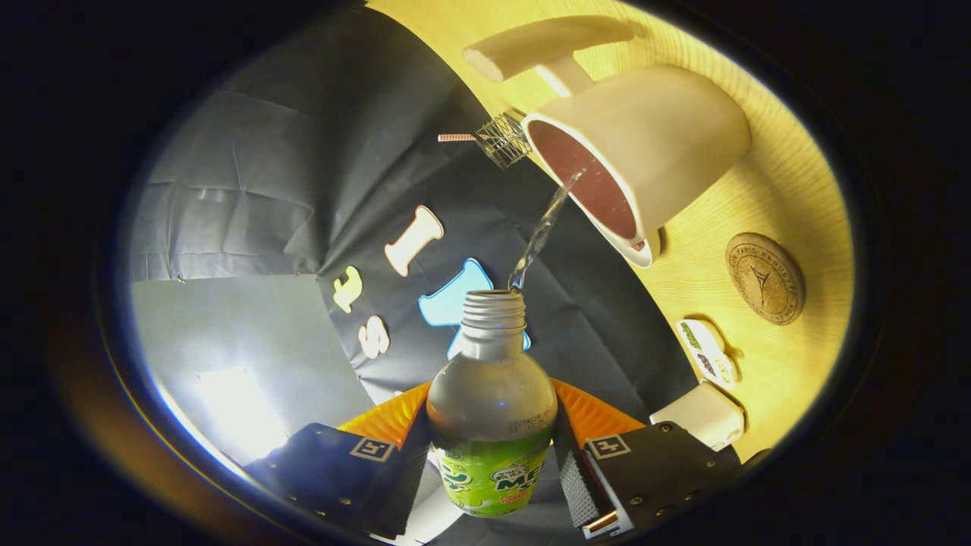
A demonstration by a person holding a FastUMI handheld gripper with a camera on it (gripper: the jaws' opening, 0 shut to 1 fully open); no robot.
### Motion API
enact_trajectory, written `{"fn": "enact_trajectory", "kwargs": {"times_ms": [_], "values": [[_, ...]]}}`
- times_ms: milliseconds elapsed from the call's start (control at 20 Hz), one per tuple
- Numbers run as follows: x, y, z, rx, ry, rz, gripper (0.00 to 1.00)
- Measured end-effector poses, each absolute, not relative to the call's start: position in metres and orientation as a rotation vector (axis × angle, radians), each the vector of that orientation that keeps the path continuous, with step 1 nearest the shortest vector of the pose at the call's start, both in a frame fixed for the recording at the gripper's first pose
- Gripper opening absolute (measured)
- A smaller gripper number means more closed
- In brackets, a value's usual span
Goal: Take the bottle from table, then pour the juice into the cup, finally place the bottle on the coaster
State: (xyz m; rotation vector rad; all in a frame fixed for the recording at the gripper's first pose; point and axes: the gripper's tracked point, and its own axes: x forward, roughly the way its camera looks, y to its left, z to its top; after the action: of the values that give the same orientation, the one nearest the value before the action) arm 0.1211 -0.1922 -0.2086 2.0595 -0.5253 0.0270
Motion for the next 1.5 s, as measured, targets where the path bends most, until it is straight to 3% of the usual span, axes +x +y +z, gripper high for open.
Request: {"fn": "enact_trajectory", "kwargs": {"times_ms": [550, 1500], "values": [[0.12, -0.215, -0.196, 2.093, -0.591, 0.024, 0.77], [0.121, -0.201, -0.225, 2.079, -0.527, -0.005, 0.77]]}}
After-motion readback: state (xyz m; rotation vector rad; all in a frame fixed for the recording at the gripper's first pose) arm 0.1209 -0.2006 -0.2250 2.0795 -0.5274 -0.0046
